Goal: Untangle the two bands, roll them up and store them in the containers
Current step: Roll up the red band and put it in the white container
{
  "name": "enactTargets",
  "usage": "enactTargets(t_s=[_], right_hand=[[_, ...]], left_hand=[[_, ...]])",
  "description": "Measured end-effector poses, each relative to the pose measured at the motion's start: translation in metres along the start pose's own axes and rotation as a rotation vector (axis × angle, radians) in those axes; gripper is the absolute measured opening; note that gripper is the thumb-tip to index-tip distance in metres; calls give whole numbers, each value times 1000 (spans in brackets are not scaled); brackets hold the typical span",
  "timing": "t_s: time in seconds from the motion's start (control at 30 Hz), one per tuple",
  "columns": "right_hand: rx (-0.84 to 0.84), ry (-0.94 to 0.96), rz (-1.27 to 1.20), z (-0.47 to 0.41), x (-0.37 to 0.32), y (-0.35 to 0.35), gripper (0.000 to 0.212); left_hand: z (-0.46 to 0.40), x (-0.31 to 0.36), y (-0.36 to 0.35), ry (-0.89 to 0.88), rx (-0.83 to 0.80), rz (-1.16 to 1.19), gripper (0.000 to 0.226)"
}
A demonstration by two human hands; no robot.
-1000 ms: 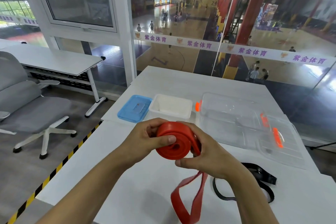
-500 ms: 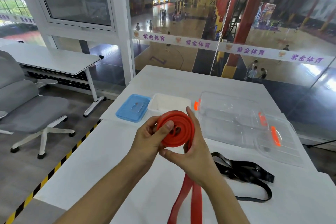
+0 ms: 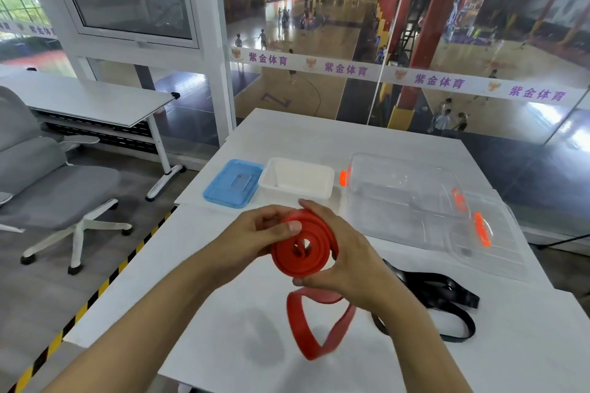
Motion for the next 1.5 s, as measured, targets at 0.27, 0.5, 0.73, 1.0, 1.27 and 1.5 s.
enactTargets(t_s=[0.27,0.5,0.73,1.0,1.27,1.5], right_hand=[[-135,42,140,1,-8,1,122],[-70,-35,-12,7,8,15,107],[37,-46,-198,6,12,9,102],[311,-153,-262,5,4,-15,115],[454,-183,-336,3,10,-21,96],[100,-3,-64,-4,13,18,102]], left_hand=[[-7,15,-6,-19,-96,-357,41],[-5,18,-7,-192,49,-191,35],[-4,16,-11,-316,238,-27,39],[-11,0,-15,-288,469,153,45],[-13,-14,-22,-193,407,251,53],[-15,-9,2,-32,116,64,64]])
Point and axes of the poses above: each hand's wrist, its own z-axis away from the middle knuckle, its own y-axis out of the back of the hand, x = y × z, the point moved 6 cm from there along -z, towards the middle knuckle, and after that the axes turned 8 degrees about z, right-handed, at the moved point
